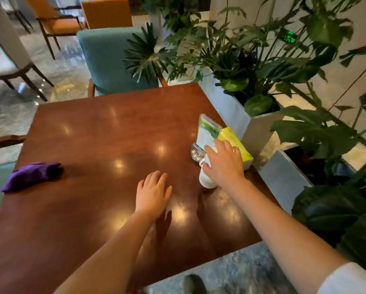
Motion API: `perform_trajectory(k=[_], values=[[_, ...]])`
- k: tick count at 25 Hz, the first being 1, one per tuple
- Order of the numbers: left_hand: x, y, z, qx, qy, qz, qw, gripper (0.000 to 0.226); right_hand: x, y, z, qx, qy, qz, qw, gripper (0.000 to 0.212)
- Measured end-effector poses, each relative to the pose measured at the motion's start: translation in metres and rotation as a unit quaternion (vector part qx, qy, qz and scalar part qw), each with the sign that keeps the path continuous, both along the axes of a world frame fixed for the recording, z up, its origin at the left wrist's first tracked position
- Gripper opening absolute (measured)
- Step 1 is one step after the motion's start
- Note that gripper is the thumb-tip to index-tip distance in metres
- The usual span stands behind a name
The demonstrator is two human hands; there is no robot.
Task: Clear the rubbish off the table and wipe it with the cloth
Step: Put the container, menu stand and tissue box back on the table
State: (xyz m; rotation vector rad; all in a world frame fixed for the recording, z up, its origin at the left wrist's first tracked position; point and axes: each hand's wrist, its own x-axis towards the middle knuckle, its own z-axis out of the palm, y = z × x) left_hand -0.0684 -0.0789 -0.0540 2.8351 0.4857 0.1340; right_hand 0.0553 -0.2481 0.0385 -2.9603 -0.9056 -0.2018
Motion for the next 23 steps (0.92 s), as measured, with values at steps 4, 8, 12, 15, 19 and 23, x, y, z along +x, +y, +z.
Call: perform_trajectory(k=[4, 8, 12, 15, 19, 23], values=[[-0.012, -0.007, -0.031, -0.005, 0.035, 0.019, 0.999, 0.054, 0.017, -0.008, -0.022, -0.008, 0.041, 0.006, 0.999, 0.057], [-0.022, -0.004, -0.065, 0.0, 0.08, 0.031, 0.996, 0.059, 0.027, -0.005, -0.042, -0.004, 0.062, 0.003, 0.998, 0.055], [-0.042, -0.001, -0.096, 0.003, 0.129, 0.079, 0.988, 0.064, 0.028, -0.005, -0.051, 0.05, 0.069, 0.029, 0.996, 0.054], [-0.047, -0.003, -0.103, 0.019, 0.127, 0.089, 0.988, 0.064, 0.032, -0.004, -0.049, 0.114, 0.09, 0.034, 0.989, 0.05], [-0.045, -0.003, -0.101, 0.015, 0.105, 0.09, 0.99, 0.067, 0.026, 0.003, -0.045, 0.119, 0.101, 0.058, 0.986, 0.047], [-0.047, -0.003, -0.102, 0.005, 0.095, 0.097, 0.991, 0.066, 0.016, 0.029, -0.041, 0.159, 0.106, 0.11, 0.975, 0.05]])
